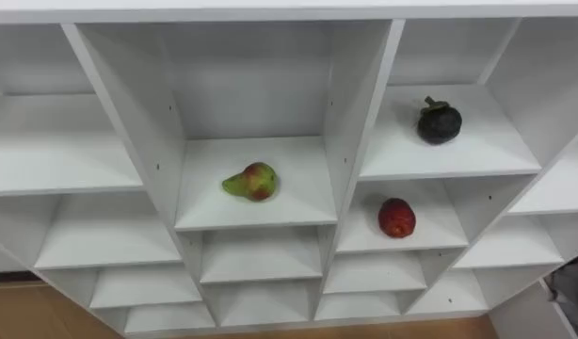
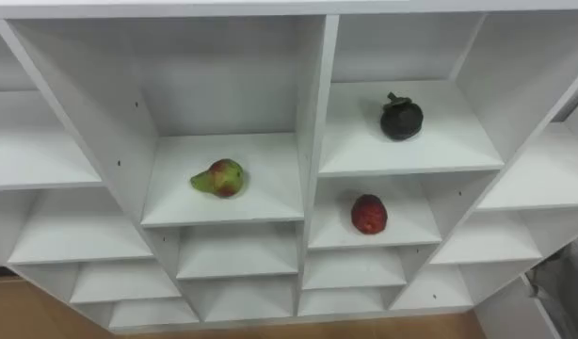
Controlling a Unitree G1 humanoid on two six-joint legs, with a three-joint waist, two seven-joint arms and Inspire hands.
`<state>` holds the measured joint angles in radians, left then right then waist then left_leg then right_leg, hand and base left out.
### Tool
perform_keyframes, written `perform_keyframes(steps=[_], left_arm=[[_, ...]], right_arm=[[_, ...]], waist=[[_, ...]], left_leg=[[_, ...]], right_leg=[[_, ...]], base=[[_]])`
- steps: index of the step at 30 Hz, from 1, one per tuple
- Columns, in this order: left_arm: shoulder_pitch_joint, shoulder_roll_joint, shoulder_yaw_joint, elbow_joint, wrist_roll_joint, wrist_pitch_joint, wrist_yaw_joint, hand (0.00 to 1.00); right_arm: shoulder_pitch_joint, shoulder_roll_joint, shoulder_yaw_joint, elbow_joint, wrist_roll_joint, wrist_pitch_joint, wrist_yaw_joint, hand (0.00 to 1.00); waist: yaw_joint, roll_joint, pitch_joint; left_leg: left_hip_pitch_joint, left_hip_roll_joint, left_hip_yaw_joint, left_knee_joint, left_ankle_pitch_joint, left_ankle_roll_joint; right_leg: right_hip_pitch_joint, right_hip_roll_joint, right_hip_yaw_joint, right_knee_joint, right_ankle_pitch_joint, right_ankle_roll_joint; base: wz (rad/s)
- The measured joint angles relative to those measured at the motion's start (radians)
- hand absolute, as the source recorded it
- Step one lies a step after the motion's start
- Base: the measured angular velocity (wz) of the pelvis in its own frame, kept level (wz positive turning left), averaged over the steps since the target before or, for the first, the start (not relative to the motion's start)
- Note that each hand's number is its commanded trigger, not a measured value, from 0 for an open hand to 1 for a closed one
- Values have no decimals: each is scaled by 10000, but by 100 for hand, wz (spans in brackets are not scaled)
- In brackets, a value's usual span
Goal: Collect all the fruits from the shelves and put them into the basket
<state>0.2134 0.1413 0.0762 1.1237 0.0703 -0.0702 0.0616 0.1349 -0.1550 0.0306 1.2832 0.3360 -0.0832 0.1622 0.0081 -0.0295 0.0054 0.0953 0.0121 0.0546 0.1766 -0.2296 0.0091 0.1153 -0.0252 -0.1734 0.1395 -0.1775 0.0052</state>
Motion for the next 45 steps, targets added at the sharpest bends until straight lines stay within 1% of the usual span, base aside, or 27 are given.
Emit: perform_keyframes(steps=[1, 2, 4, 6, 11, 16, 21, 22, 24, 26, 30, 32, 33, 35, 38, 39, 41, 43, 44, 45], left_arm=[[29, 14, 0, -7, 2, 21, 15, 100], [67, 36, 1, -7, 3, 87, 24, 100], [104, 55, -3, -7, 1, 201, 92, 100], [129, 59, -5, -8, -4, 281, 153, 100], [145, 69, -6, -28, 17, 284, 248, 100], [210, 69, -10, -27, 5, 286, 301, 100], [193, 69, -8, -45, -22, 284, 351, 100], [189, 69, -8, -57, -23, 279, 354, 100], [188, 69, -8, -73, -18, 266, 372, 100], [181, 71, -16, -142, -15, 224, 448, 100], [173, 56, -16, -274, -16, 117, 549, 100], [194, 50, -23, -399, -9, 51, 625, 100], [233, 49, -23, -522, -9, 18, 638, 100], [258, 50, -25, -622, -12, -24, 663, 100], [308, 33, -71, -929, -16, -111, 667, 100], [341, 33, -104, -985, -19, -146, 668, 100], [479, -16, -135, -1299, -8, -240, 668, 100], [492, -54, -134, -1439, -12, -247, 669, 100], [456, -58, -157, -1435, -22, -252, 657, 100], [461, -58, -164, -1422, -21, -252, 647, 100]], right_arm=[[-6, -1, 67, -16, -22, 48, -96, 0], [-13, -1, 75, -55, -101, 117, -156, 0], [-49, -1, 181, -135, -274, 156, -290, 0], [-171, 0, 263, -216, -538, 196, -436, 0], [-222, 22, 498, -448, -1102, 198, -602, 0], [-146, 54, 654, -653, -1118, 197, -964, 0], [-94, 50, 623, -966, -1603, 189, -1444, 0], [6, 47, 612, -1275, -1801, 187, -1632, 0], [191, 47, 543, -1888, -2163, 177, -1862, 0], [388, 50, 541, -2517, -2551, 88, -2185, 0], [673, 49, 540, -3389, -2682, 0, -2610, 0], [973, 43, 536, -4200, -2727, -45, -2846, 0], [1339, 37, 507, -5190, -2979, -50, -2948, 0], [1662, 49, 445, -6621, -3513, -289, -3144, 0], [1920, 48, 439, -7616, -3935, -507, -3451, 0], [2012, 48, 439, -7820, -4016, -522, -3515, 0], [2392, 49, 437, -8749, -4283, -558, -3711, 0], [2639, 48, 440, -9287, -4332, -593, -3784, 0], [2747, 47, 438, -9621, -4332, -592, -3829, 0], [2806, 46, 438, -9833, -4333, -592, -3870, 0]], waist=[[7, -17, 3], [17, -40, -13], [30, -66, -16], [11, -114, -16], [39, -194, -57], [110, -227, -54], [135, -203, -44], [155, -215, -28], [182, -188, -29], [172, -179, -30], [166, -159, -43], [169, -142, -39], [147, -114, -23], [-15, -37, 3], [-34, 51, -8], [-30, 72, -15], [-35, 158, -38], [-37, 173, -59], [-33, 222, -50], [-35, 225, -60]], left_leg=[[1, -13, -23, 16, 0, 1], [1, -22, -47, 24, 0, 1], [-3, -25, -76, 37, 0, 1], [-24, -32, -121, 80, 0, 1], [-138, -55, -274, 199, 0, 1], [-135, -64, -331, 253, -1, 2], [-129, -62, -364, 244, -2, 2], [-132, -57, -340, 236, -2, 2], [-151, -54, -302, 226, -2, 3], [-157, -59, -280, 226, -2, 4], [-134, -62, -278, 231, 0, 5], [-134, -58, -278, 241, 1, 5], [-133, -57, -276, 224, 1, 5], [-135, -56, -257, 193, 0, 5], [-136, -30, -117, 102, 1, 5], [-143, -27, -77, 96, 1, 5], [-155, -23, 72, 48, 0, 7], [-165, -17, 153, 10, 0, 9], [-165, -8, 215, -23, 1, 9], [-163, -3, 238, -41, 2, 10]], right_leg=[[40, -11, -41, -22, -5, 8], [64, -18, -62, -38, -11, 18], [83, -21, -62, -38, -14, 19], [106, -35, -168, -40, -14, 20], [127, -48, -258, -41, -15, 21], [188, -56, -309, -30, -15, 21], [217, -56, -335, 1, -13, 19], [191, -51, -299, 13, -13, 18], [128, -47, -228, 39, -12, 18], [110, -51, -200, 33, -13, 18], [117, -50, -193, 20, -13, 19], [113, -47, -192, 22, -13, 18], [107, -42, -174, 21, -13, 18], [86, -42, -171, 19, -13, 18], [-59, -36, -108, 105, -13, 18], [-102, -34, -56, 130, -13, 18], [-196, -26, 82, 141, -11, 20], [-267, -24, 130, 161, -10, 23], [-310, -12, 199, 172, -10, 23], [-324, -6, 223, 175, -10, 23]], base=[[9], [10], [6], [9], [9], [4], [2], [-6], [-8], [-2], [0], [0], [0], [0], [-12], [-20], [-19], [-14], [-15], [-12]])
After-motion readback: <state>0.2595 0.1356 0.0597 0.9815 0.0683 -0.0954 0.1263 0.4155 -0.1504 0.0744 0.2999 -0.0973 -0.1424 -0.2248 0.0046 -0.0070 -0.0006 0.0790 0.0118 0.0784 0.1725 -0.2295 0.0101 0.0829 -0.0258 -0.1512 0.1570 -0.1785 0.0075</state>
